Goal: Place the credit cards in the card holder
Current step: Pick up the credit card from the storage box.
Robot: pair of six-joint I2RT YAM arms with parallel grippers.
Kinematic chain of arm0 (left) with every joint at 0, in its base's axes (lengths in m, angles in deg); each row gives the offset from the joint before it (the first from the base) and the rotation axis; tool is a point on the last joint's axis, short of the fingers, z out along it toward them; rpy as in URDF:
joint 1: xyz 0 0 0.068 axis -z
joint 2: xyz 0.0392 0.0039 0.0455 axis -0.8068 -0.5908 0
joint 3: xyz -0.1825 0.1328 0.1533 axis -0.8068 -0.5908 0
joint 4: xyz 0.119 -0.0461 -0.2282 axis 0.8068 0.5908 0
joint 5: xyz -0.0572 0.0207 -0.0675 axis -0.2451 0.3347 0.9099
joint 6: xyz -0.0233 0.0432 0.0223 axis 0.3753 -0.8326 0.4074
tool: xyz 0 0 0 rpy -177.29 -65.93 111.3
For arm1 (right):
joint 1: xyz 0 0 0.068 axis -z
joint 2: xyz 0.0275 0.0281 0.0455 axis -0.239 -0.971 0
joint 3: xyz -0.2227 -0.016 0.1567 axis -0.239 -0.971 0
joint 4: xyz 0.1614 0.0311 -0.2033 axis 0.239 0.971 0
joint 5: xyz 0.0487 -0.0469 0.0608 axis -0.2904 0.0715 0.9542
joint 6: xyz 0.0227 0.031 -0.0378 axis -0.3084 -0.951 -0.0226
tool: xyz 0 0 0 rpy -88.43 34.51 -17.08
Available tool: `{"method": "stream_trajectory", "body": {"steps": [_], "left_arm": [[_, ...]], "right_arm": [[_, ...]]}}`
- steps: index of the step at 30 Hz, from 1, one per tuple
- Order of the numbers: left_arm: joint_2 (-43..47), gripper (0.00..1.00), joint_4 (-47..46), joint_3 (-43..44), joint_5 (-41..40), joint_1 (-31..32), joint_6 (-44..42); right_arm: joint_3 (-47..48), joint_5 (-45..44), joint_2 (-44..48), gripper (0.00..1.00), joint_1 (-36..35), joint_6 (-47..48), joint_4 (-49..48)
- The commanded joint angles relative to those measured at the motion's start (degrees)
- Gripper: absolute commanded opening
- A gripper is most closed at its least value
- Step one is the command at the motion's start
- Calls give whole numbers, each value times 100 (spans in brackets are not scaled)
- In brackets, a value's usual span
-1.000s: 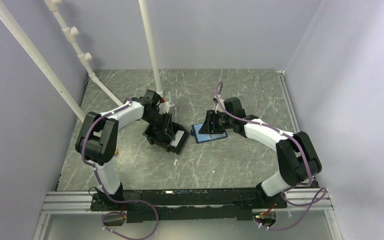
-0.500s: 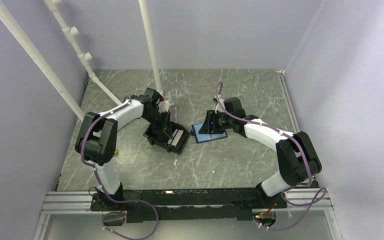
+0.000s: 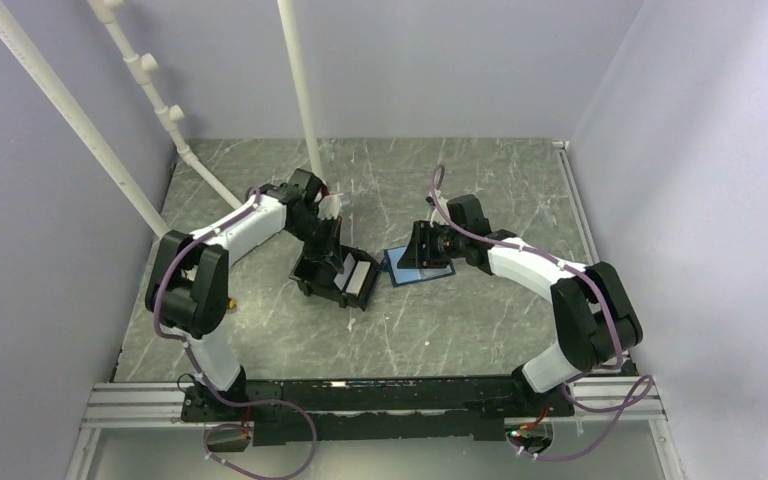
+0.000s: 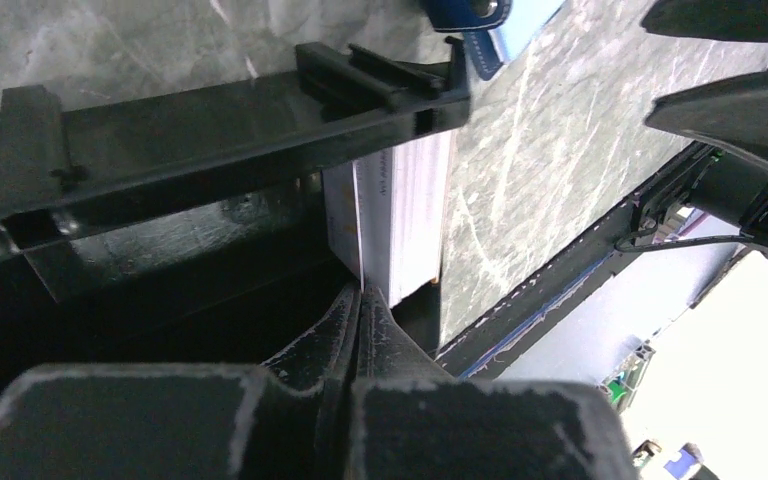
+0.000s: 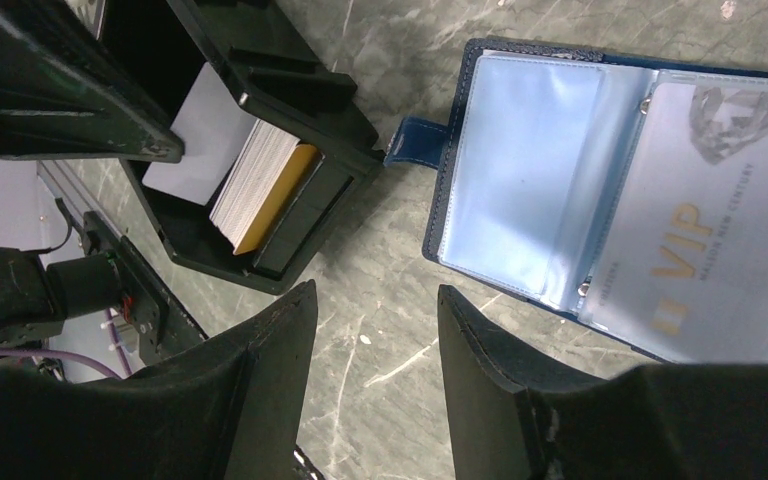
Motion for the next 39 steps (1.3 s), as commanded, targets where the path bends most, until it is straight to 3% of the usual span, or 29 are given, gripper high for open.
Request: {"method": "stream_trajectory", "body": {"steps": [1,10,17,20,23,26,31,35,39], "left_arm": [[261,0,196,326,-245,237,-2],[237,0,449,707,-679,608,188],[699,0,1118,1350,-2356,728,254],[912,0,1140,1655,-2460,742,220],[982,0,1122,2023,-2096,817,207],[936,0,470,2080,-1106,889,399],[303,0,-784,1951,-37,1041,1051],[-374,0,-1838,1768,495,1078,1773],[-934,0,-2464,1675,558,1150,2295]], "right_arm": [[60,-33,-61,50,-14,16,-191],[7,-77,-25,50,-14,47,-176],[139,-687,88,50,45,406,291],[201,-998,81,50,159,578,533],[251,-1356,-14,50,285,651,701],[245,-1280,-159,49,523,605,594],[253,-867,-497,36,751,387,229],[160,-847,-771,15,984,197,137],[-104,-924,-858,12,1178,82,90]]}}
